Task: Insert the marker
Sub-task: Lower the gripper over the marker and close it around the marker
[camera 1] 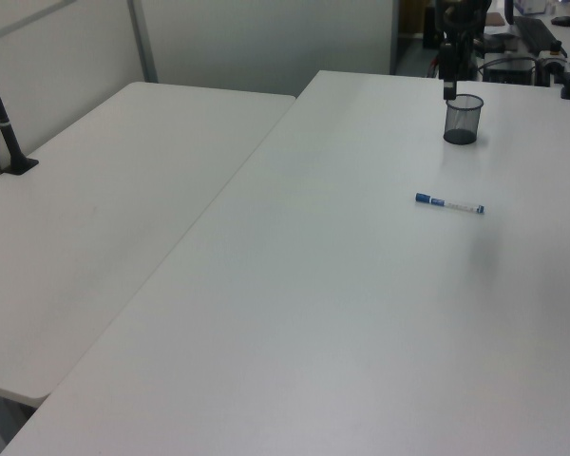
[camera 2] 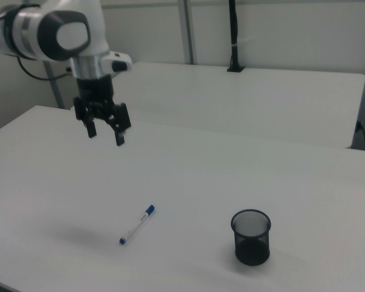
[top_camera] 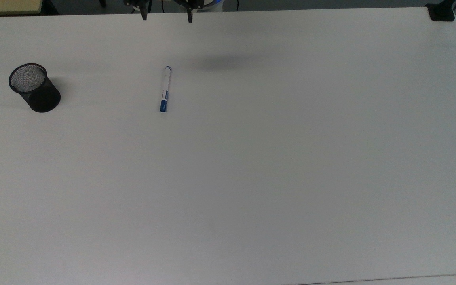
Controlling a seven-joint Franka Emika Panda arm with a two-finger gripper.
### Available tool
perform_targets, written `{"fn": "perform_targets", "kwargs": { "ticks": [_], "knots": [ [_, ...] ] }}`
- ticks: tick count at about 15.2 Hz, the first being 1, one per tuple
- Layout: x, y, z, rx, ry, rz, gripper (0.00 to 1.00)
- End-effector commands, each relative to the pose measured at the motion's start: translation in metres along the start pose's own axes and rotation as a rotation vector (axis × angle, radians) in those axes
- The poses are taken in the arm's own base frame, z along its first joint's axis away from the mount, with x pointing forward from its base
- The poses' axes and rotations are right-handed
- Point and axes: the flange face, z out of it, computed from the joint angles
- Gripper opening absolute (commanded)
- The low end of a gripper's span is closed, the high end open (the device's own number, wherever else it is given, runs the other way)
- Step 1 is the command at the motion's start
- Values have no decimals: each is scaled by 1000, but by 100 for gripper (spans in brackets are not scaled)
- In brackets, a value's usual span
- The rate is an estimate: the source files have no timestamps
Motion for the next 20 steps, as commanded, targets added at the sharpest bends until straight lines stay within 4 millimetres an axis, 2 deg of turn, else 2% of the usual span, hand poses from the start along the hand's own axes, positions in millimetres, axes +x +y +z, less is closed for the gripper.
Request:
{"fn": "perform_targets", "kwargs": {
  "ticks": [1,4,9,11,13,15,19,20],
  "knots": [
    [4,28,49,13,-7,25,100],
    [18,43,95,11,-21,44,100],
    [30,41,158,-5,-31,21,100],
    [35,40,185,-22,-23,10,96],
    [42,38,209,-35,-30,-3,88],
    [47,37,225,-56,-34,-16,73],
    [53,30,240,-59,-32,-30,42],
    [53,25,244,-59,-37,-39,39]
  ]
}}
